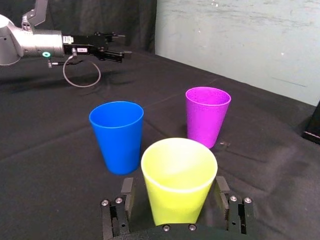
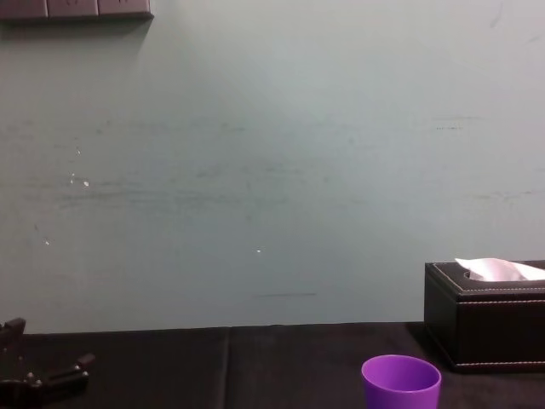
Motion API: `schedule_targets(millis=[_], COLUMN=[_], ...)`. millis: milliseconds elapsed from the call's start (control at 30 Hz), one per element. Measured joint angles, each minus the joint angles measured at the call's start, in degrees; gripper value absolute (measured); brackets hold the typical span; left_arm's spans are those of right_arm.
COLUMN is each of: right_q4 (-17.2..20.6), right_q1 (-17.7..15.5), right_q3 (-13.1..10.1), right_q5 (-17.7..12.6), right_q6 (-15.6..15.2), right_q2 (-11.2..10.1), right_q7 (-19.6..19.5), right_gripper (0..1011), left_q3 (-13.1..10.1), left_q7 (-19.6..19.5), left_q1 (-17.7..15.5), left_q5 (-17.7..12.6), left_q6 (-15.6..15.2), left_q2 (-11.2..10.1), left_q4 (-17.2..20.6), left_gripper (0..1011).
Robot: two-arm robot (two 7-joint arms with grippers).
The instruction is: Stack the three plastic cups sequentially using one hand.
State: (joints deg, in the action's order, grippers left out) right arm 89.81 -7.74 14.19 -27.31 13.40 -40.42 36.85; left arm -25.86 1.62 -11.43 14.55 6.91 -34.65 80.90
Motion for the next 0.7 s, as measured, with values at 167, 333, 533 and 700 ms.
schedule_targets(millis=[167,333,533,700], right_q4=[-1.16,-2.24,-2.4,-2.32], right_q1=[2.18,3.67,3.94,3.8], right_q3=[0.9,1.33,1.39,1.34], right_q5=[0.99,1.37,1.46,1.43], right_q6=[-1.01,-1.95,-2.45,-2.29], right_q2=[1.29,2.43,2.72,2.59], right_q7=[-0.03,-0.61,-1.1,-1.06], right_gripper=[1000,1000,1002,915], left_q3=[0.0,0.0,0.0,0.0], left_q7=[0.0,0.0,0.0,0.0], left_q1=[0.0,0.0,0.0,0.0], left_q5=[0.0,0.0,0.0,0.0], left_q6=[0.0,0.0,0.0,0.0], left_q2=[0.0,0.0,0.0,0.0], left_q4=[0.0,0.0,0.0,0.0], left_gripper=[1011,1011,1011,1011])
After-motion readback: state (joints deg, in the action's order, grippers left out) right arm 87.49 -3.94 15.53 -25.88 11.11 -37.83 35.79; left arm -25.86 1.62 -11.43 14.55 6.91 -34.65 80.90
